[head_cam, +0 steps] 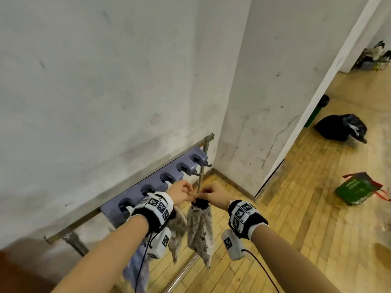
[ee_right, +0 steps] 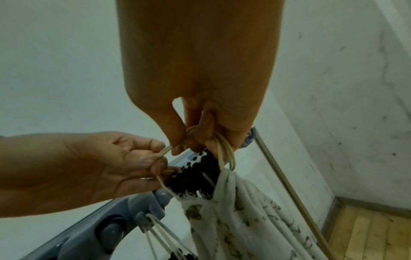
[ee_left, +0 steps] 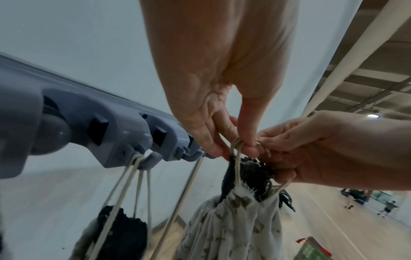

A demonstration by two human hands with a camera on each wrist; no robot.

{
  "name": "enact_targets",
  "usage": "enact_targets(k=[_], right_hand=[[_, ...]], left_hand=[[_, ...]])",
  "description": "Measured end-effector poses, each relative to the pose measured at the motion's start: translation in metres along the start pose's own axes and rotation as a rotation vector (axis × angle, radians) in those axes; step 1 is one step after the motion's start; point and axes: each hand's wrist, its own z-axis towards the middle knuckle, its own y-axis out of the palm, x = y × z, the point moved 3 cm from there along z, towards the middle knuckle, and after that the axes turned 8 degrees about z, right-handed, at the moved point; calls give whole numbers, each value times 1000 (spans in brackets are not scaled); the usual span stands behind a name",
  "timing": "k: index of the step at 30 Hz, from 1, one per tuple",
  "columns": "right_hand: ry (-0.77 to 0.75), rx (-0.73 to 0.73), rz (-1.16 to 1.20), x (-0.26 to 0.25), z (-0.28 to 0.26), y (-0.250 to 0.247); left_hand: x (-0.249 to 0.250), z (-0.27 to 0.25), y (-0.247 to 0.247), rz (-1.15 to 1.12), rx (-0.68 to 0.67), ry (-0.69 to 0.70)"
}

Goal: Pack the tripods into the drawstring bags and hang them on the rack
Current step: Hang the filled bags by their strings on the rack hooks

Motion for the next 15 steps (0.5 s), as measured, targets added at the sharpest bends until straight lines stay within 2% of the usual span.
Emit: enact_targets(k=[2,6,11,15], right_hand=[[-27,-20,3,1,30,-2],[-150,-160,-30,2,75,7],[-209,-322,-57,6,115,22],[-246,-380,-41,13,142,18]], left_hand=[[-11,19,-5,-29,45,-42],[-33,35,-12,-54,105,-180],[-62,49,-12,-90,246,-409],[-58,61,-8,-118,343,-491]])
